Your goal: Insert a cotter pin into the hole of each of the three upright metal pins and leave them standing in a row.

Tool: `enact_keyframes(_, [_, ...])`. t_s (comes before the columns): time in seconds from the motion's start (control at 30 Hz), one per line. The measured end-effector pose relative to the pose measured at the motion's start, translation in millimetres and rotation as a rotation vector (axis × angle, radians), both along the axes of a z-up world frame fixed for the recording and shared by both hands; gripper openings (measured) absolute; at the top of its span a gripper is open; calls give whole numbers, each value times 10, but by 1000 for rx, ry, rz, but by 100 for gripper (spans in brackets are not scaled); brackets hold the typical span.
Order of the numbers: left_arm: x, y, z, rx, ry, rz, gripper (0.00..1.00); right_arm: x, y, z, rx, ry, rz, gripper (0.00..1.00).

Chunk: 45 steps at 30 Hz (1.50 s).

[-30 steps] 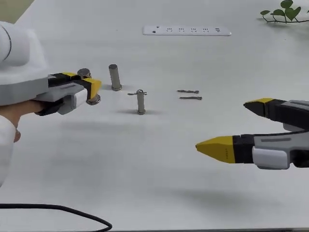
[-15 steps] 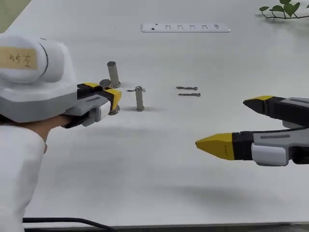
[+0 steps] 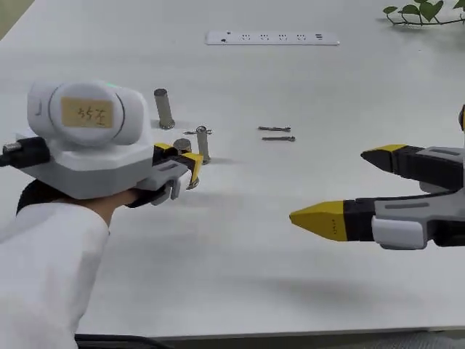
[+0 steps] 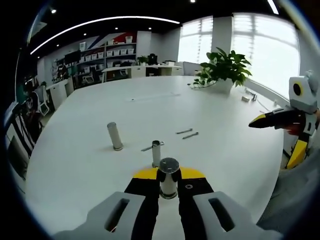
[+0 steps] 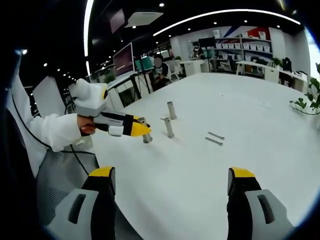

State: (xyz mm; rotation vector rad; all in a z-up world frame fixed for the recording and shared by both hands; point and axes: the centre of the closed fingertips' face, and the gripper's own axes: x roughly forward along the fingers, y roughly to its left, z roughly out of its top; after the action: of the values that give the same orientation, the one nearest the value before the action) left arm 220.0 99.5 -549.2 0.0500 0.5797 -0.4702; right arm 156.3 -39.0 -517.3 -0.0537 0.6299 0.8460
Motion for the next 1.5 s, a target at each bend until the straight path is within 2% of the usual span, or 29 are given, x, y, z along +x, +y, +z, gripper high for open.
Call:
enact_keyframes(0.07, [-3,-34,-46,-14,13,-2,10,-8,10,7,5,-1,5,92])
enact_keyframes(0.1, [-15,-51,-81,-30,40,11,10,-16,29,25,21,0,10,92])
enact_keyframes(0.33, [-16,-81,-197,14,54,22,10,-12,2,4,11,3,6,93])
enact_keyframes(0.67, [34,-109,-227,27,53,39,10,-17,-11,-20,0,7,14,93])
enact_keyframes(0.83, [35,-112,-276,28,62,33,10,-10,-29,-30,-3,11,9,93])
enact_keyframes(1.1, [36,-106,-265,35,37,22,10,-8,-35,-25,-5,11,5,92])
enact_keyframes(1.5, [12,-100,-273,49,31,36,10,-26,-17,-13,-7,7,8,92])
